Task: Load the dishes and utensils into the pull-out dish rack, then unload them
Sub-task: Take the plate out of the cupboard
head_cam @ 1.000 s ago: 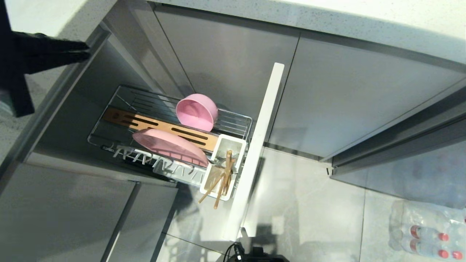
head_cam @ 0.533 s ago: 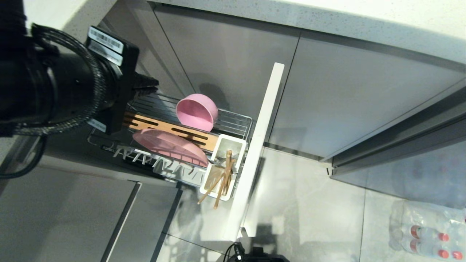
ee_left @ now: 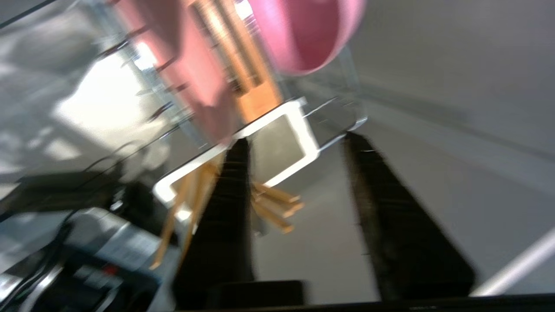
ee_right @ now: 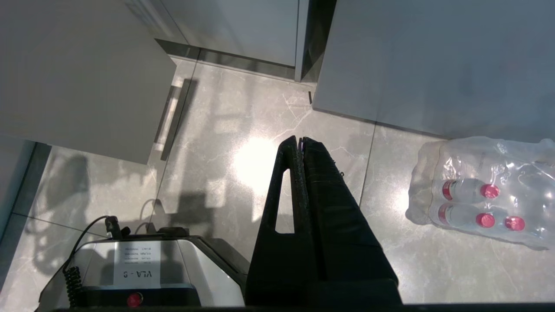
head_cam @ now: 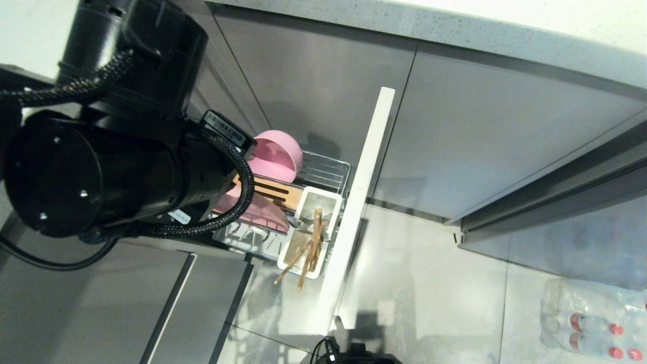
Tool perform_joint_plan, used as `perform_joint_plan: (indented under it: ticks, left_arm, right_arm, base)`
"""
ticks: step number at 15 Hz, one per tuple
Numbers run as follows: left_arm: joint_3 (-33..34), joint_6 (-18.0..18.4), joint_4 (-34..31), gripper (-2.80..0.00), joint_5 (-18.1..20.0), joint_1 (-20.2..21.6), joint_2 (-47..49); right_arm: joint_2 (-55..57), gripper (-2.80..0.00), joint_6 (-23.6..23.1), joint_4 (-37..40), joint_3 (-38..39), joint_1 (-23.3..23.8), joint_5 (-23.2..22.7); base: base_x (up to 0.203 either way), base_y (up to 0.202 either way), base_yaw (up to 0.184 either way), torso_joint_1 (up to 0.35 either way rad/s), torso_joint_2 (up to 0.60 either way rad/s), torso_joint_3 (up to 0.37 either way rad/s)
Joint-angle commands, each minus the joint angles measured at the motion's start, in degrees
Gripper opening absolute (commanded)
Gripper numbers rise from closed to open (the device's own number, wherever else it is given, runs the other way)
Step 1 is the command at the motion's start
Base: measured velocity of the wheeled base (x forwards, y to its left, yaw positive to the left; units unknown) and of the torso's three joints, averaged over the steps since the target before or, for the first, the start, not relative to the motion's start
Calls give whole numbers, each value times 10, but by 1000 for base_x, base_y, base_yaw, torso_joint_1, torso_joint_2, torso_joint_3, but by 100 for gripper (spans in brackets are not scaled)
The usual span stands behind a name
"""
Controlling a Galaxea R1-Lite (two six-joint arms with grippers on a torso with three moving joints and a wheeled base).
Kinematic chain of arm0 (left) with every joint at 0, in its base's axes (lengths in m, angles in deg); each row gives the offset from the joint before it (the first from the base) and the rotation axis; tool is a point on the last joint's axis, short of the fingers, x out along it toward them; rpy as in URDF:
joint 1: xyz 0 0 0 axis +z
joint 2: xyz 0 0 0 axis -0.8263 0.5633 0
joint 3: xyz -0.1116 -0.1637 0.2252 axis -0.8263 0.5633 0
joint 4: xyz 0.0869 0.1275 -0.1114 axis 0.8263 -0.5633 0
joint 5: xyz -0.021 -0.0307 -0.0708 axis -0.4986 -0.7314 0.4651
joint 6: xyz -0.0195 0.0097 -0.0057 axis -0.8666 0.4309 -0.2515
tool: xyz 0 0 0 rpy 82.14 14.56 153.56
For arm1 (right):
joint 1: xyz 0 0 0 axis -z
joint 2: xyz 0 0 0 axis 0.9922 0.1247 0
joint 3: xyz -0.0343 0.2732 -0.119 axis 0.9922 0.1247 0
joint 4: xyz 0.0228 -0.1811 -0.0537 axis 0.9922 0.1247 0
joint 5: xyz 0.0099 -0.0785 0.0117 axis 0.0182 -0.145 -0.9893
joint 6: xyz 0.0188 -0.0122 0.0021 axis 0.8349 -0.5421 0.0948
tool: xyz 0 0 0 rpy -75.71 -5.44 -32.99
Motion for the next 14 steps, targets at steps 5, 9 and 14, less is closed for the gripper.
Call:
perform_joint_plan:
  ticks: [5, 9, 14]
  left_arm:
    - [5, -49, -33, 0, -9, 8, 31]
    - [7, -54, -31, 0, -8, 42, 49]
    - [7, -56, -24, 0, -6, 76, 76]
  right_arm:
    - [0, -280, 0, -1, 0, 0, 0]
    - [0, -280, 0, 0, 0, 0, 1]
    - [0, -280, 0, -1, 0, 0, 0]
  base:
    - [0, 0, 0, 0, 0, 0]
    - [0, 0, 0, 0, 0, 0]
    - [0, 0, 0, 0, 0, 0]
